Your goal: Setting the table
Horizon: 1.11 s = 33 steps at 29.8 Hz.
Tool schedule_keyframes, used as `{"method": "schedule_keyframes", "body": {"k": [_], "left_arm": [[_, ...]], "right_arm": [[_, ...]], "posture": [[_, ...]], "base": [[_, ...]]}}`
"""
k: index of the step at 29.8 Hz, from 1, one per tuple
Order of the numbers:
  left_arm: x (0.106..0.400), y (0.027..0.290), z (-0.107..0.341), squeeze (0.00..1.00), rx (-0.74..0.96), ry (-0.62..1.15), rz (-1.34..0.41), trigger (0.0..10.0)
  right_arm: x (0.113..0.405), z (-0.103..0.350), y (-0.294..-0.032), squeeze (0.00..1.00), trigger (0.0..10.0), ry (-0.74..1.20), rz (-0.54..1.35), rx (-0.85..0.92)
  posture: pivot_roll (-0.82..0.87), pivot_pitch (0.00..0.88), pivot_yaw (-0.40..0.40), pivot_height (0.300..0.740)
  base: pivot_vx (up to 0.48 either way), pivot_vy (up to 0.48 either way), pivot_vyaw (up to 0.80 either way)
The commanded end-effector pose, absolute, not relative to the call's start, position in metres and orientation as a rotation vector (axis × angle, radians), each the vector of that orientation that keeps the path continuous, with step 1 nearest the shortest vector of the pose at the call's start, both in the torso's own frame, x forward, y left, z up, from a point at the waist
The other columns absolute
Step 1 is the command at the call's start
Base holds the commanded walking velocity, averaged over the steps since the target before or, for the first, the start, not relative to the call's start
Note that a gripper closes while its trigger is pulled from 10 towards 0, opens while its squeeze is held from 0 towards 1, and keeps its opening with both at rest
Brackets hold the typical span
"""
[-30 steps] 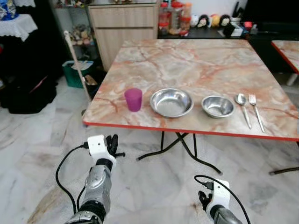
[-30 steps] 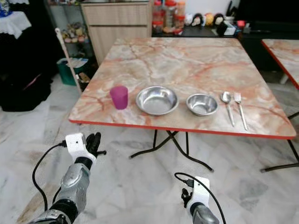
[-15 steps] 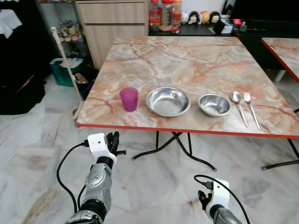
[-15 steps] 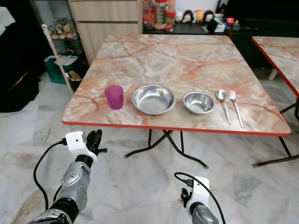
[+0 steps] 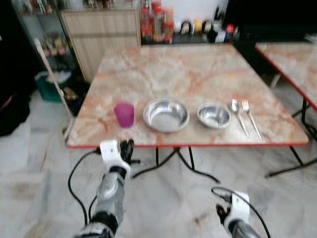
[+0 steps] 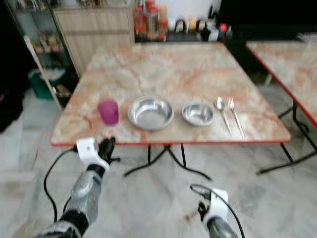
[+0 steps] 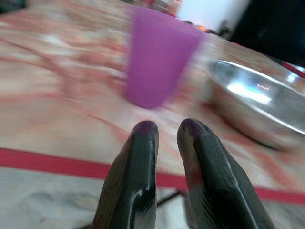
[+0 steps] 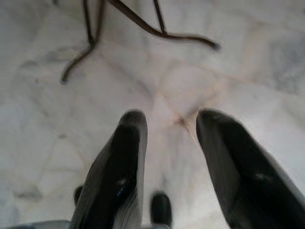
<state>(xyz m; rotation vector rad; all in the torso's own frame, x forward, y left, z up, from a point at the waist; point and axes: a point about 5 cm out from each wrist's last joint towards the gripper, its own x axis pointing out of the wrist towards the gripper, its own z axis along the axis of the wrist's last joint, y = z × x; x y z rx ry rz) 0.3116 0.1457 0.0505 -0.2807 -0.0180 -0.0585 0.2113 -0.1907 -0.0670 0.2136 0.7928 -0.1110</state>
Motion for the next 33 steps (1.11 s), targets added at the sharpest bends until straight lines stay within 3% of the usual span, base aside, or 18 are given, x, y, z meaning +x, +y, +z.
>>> {"method": "schedule_keyframes", "body": {"k": [1,8,22,33], "left_arm": [[0.3148,0.1465,0.0573,0.0,-0.288,-0.051,-0.057,10.0],[0.3135,0.1459,0.0576,0.0,-0.29,-0.059,-0.07,10.0],[0.3097,0.1481,0.0528,0.0,-0.288,-0.039,-0.059,10.0],[0.3105,0.148,0.0535,0.0,-0.285,-0.039,-0.06,10.0]], "right_arm": [[0.2131,-0.066,-0.1905,0.0,10.0,0.789,-0.108,0.211],[0.2132,-0.0662,-0.1885,0.0,10.0,0.791,-0.1,0.21],[0.2122,-0.0668,-0.188,0.0,10.0,0.793,-0.097,0.208],[0.2127,-0.0664,-0.1879,0.0,10.0,0.787,-0.099,0.213]], "posture": [[-0.1,0.0,-0.008,0.74],[-0.09,0.0,-0.008,0.74],[-0.09,0.0,-0.006,0.74],[-0.1,0.0,-0.003,0.74]], "base": [[0.304,0.0,0.0],[0.294,0.0,0.0],[0.0,0.0,0.0],[0.0,-0.275,0.0]]}}
